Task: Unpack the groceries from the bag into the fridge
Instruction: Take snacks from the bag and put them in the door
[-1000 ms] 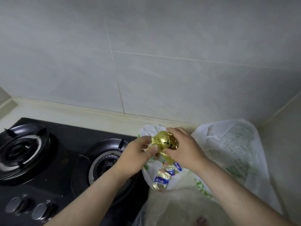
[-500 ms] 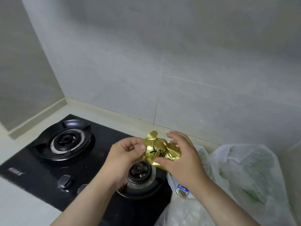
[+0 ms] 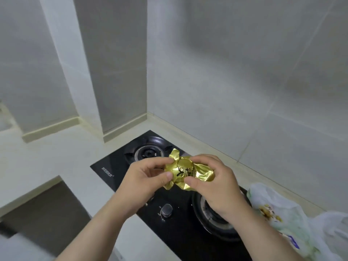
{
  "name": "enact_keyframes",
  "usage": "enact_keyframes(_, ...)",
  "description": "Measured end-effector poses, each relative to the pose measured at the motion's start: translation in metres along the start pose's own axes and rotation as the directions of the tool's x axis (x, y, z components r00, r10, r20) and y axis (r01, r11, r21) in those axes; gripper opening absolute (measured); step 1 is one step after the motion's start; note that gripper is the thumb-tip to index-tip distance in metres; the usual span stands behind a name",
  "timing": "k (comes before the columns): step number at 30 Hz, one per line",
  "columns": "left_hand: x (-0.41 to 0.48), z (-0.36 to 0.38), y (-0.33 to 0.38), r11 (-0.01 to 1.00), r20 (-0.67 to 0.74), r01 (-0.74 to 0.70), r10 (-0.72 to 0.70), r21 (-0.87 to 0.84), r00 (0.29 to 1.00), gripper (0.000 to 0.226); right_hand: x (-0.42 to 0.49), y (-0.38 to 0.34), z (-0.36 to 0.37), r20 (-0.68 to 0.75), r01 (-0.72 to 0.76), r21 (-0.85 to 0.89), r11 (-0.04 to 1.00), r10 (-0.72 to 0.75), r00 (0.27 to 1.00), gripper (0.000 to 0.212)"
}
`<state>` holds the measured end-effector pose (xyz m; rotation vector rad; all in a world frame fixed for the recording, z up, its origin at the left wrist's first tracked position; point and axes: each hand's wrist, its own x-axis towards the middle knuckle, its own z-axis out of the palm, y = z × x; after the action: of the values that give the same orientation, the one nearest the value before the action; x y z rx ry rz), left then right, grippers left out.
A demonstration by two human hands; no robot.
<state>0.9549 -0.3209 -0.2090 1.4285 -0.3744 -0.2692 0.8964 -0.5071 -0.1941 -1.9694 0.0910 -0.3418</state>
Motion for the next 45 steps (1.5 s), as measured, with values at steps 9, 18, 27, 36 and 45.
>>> enact_keyframes(9,-0.067,-0.14,0.039,1.0,-0.286,-0.026,0.03,0.015,0.958,0.034,0.01,-0.078,0.144,0.22,0.147,0.113,0.983,-0.169,0.961,0.047)
enact_keyframes(18,-0.173,-0.228,0.082,0.993,-0.63,-0.056,0.111,0.107,0.768,0.033,-0.007,-0.143,0.265,0.484,0.253,0.297,0.921,-0.373,0.792,0.042)
enact_keyframes(27,-0.276,-0.216,0.101,0.984,-0.855,-0.032,0.168,0.175,0.49,0.032,-0.052,-0.181,0.311,0.671,0.354,0.418,0.837,-0.547,0.5,0.037)
enact_keyframes(36,-0.353,-0.151,0.116,0.958,-0.943,0.066,0.259,0.278,0.207,0.03,-0.1,-0.211,0.317,0.663,0.544,0.6,0.587,-0.745,0.073,0.034)
enact_keyframes(45,-0.434,-0.082,0.155,0.916,-0.915,0.113,0.394,0.384,-0.087,0.026,-0.183,-0.267,0.309,0.455,0.459,0.83,0.316,-0.86,-0.231,0.043)
